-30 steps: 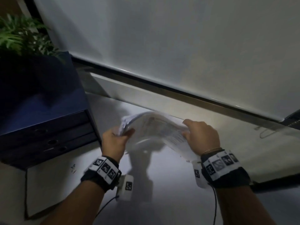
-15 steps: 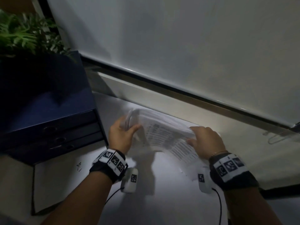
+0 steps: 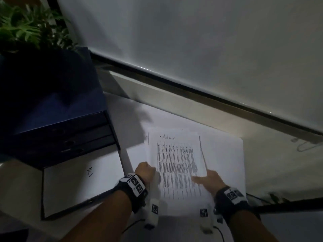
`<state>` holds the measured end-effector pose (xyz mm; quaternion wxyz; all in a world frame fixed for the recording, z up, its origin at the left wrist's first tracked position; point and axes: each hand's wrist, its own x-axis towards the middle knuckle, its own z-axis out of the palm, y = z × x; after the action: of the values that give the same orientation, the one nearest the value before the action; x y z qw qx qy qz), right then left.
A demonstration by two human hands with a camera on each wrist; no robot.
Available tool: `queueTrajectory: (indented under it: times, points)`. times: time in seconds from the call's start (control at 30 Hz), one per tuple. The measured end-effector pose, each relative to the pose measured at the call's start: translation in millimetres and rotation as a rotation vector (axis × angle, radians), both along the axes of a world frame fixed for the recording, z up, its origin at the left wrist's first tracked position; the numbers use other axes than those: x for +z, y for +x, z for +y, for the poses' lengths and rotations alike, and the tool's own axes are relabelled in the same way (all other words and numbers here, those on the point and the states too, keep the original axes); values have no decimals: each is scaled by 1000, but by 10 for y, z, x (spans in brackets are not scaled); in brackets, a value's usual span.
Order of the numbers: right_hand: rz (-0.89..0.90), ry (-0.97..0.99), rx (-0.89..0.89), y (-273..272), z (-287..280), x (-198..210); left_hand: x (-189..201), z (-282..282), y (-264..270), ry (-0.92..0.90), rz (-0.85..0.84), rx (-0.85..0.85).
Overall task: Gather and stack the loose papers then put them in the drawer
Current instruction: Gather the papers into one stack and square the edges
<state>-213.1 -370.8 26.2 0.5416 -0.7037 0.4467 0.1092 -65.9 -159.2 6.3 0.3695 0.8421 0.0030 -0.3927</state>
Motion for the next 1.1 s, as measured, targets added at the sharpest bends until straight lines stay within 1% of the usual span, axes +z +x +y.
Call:
queueTrajectory:
  times: [0.07,0.13,0.17,0.23,0.3,0.33,0.4,0.43,0.47,0.53,0.57,0.63,0.7,0.77,0.83,0.9,1.0,1.1]
  points:
    - [50,-64,-17,-61,57,-198,7,30,-66,153,-85,-201]
    - [68,-117,-18,-47,65,-276,47,37,-123,131,-56,-136]
    - [60,-152,8,-26,60,-295,75,27,-146,103,-53,-58]
    - [22,-238,132,12,59,-309,64,-79,-90,41,-71,62]
    - [-21,-239,231,35,89,-273,57,-197,14,19,-106,139]
    - [-10,-212,267,23,95,-255,51,-237,56,44,-109,136]
    - [29,-169,315,-12,53,-226,25,-261,131,125,-70,65]
    - [39,-156,303,0,19,-208,-6,-269,179,151,-70,53]
    - [67,-174,242,41,-41,-214,-2,-275,225,161,-101,61]
    - [66,-229,70,215,-124,-185,-26,-327,319,122,-137,104]
    - [45,-269,19,322,-147,-194,-2,-374,350,108,-137,103]
    - [28,-351,42,528,-148,-215,7,-438,418,73,-141,88]
    - [8,-387,45,635,-173,-273,-4,-446,483,37,-188,91]
    - [-16,-363,-21,685,-220,-269,-31,-424,531,-26,-275,143]
    - [-48,-360,-56,728,-255,-250,-38,-412,554,-56,-335,142]
    - [-109,-329,-80,777,-268,-277,-5,-427,563,-48,-349,118]
    - [-107,-324,-155,853,-276,-291,-27,-439,640,-61,-360,201]
    - [-100,-309,-48,912,-209,-312,-48,-453,690,-41,-352,200]
